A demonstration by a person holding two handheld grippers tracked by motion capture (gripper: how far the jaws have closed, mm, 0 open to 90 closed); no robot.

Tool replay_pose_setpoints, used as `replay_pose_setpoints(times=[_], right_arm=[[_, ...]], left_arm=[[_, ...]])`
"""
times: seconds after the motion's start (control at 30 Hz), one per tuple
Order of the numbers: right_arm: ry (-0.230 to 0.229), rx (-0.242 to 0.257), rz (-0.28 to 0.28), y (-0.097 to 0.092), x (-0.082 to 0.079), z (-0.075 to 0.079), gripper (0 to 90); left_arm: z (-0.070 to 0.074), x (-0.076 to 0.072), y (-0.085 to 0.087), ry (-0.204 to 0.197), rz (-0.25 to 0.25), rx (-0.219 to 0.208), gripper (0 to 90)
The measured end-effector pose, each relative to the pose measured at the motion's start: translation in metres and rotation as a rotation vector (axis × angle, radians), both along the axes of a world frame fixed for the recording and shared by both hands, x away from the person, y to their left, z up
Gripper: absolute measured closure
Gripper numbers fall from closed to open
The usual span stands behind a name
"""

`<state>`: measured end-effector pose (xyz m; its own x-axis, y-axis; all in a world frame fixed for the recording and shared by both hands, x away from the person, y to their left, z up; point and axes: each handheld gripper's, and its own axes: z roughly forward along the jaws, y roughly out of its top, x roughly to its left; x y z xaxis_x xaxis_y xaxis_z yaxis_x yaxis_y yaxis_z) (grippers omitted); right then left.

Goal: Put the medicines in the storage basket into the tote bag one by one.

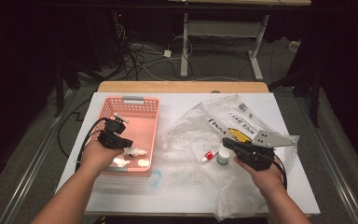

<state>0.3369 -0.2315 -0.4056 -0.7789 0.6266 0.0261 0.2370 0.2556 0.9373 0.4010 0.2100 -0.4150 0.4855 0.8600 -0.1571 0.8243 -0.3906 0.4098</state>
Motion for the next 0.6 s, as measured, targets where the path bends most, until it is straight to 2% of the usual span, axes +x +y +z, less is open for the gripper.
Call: replay_pose_setpoints(times=[0.07,0.1,0.17,0.23,0.27,0.33,0.37,0.47,0.53,0.6], right_arm=[[0.0,-0.002,-0.001,0.0,0.0,0.0,90.0],[-0.001,-0.003,0.0,0.0,-0.001,0.0,90.0],[-0.002,-0.002,-0.001,0.0,-0.001,0.001,90.0],[-0.003,0.0,-0.002,0.0,-0.001,0.001,90.0],[-0.001,0.0,-0.003,0.0,0.0,0.0,90.0],[0.003,-0.001,-0.001,0.0,0.0,-0.001,90.0],[0.002,-0.004,0.001,0.0,0.0,-0.001,90.0],[0.002,-0.003,0.002,0.0,0.0,-0.001,90.0],[0.0,0.001,0.001,-0.001,0.0,0.0,90.0],[-0.001,0.002,0.001,-0.002,0.0,0.001,90.0]], left_arm=[[0.004,0.001,0.0,-0.01,-0.006,-0.005,87.5],[0.005,0.002,0.0,-0.01,-0.025,-0.008,87.5],[0.007,0.001,-0.001,-0.016,-0.052,0.004,84.0],[0.007,0.004,0.001,0.019,-0.072,-0.03,66.5],[0.005,0.005,0.002,0.035,-0.07,-0.033,58.5],[0.002,0.007,0.001,0.038,-0.072,-0.012,43.1],[0.0,0.009,0.001,0.048,-0.085,-0.004,39.6],[-0.008,0.011,-0.003,0.098,-0.122,0.015,33.6],[-0.014,0.011,-0.007,0.128,-0.176,0.056,33.5],[-0.019,0.013,-0.01,0.165,-0.202,0.088,33.1]])
